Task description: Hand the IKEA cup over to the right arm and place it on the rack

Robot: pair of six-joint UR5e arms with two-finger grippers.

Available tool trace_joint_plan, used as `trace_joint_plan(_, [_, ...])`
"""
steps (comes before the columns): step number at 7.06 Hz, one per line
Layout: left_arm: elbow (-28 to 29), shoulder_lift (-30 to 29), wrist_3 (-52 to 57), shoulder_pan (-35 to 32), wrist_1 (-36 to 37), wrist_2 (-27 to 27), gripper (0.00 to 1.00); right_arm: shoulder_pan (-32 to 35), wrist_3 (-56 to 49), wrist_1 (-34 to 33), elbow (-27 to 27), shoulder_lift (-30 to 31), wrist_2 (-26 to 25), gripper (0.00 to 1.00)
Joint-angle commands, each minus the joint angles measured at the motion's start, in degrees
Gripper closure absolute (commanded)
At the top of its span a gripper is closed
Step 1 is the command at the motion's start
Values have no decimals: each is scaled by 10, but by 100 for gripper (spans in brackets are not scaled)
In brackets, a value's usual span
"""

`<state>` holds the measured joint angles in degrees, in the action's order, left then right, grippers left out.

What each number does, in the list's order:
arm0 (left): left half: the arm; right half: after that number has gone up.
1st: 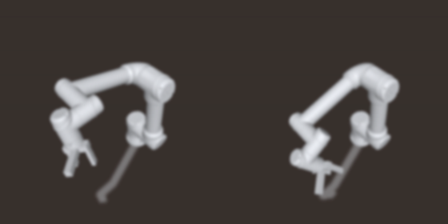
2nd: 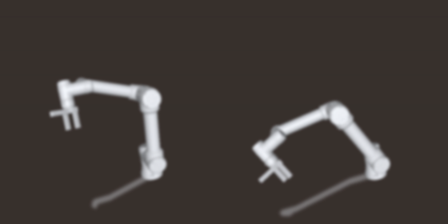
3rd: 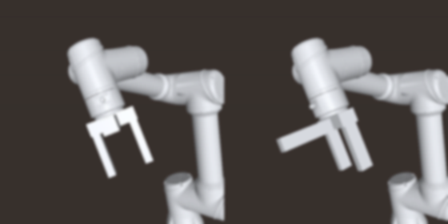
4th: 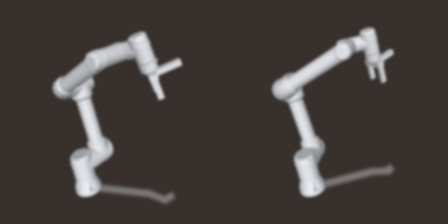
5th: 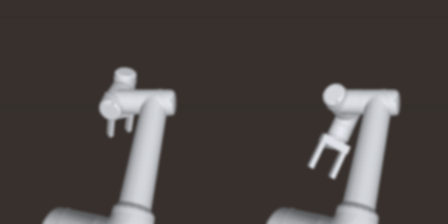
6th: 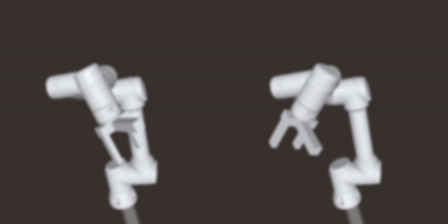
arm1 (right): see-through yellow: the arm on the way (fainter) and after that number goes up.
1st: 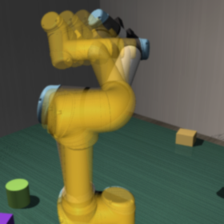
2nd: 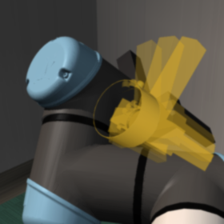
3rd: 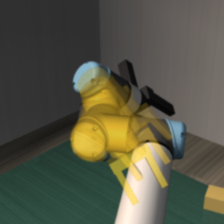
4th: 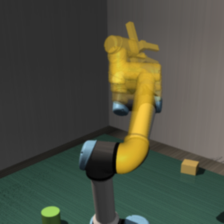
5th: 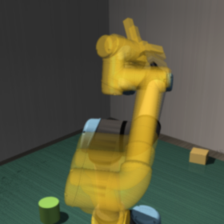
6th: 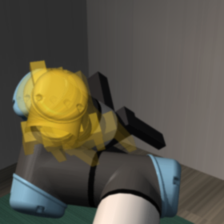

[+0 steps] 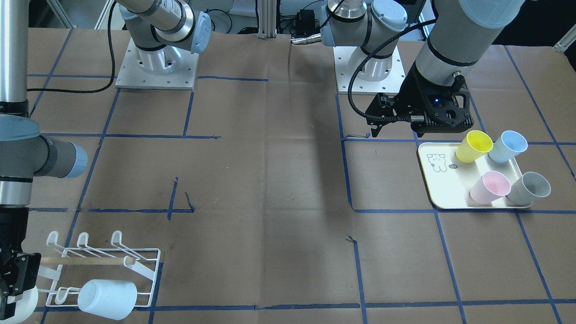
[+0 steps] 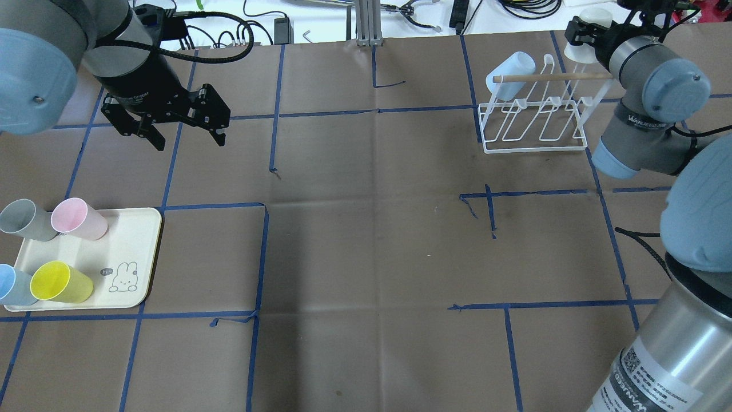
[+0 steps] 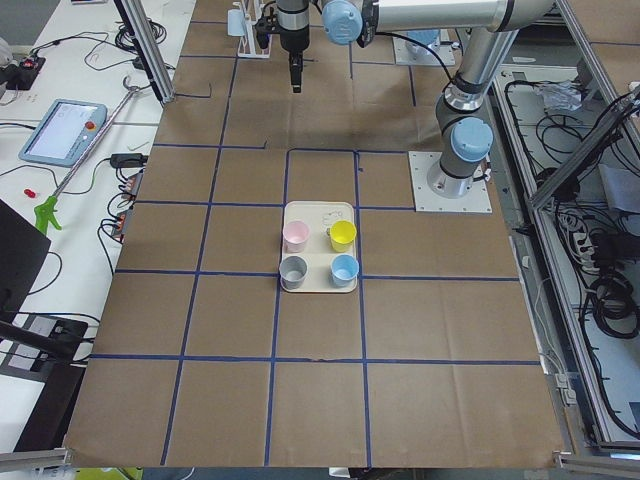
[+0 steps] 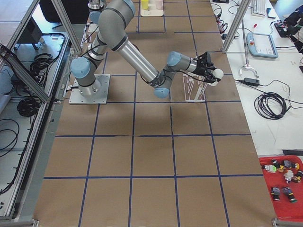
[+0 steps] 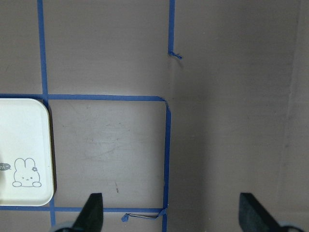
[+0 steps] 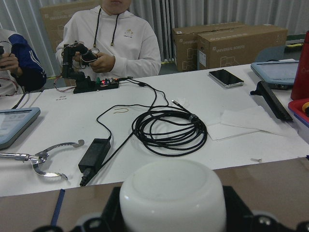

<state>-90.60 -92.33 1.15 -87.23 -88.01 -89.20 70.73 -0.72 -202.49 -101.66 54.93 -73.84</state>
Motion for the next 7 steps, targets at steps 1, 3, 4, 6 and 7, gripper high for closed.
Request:
trace_joint_plan(1, [3, 0, -2, 0, 2, 0, 1, 1, -2, 1, -17, 1, 0, 55])
trace_joint_plan(3, [3, 0, -4, 0, 3, 0, 1, 0, 2, 2, -16, 1, 2, 0])
trace_joint_plan(4, [3, 0, -4, 0, 3, 0, 1, 0, -1, 2, -15, 2, 1, 0])
trace_joint_plan(6, [2, 0, -4, 0, 4, 0, 1, 1, 5, 10, -15, 31, 5, 0])
trace_joint_plan(7, [2, 0, -4, 0, 3, 0, 1, 1, 5, 25, -16, 48, 5, 0])
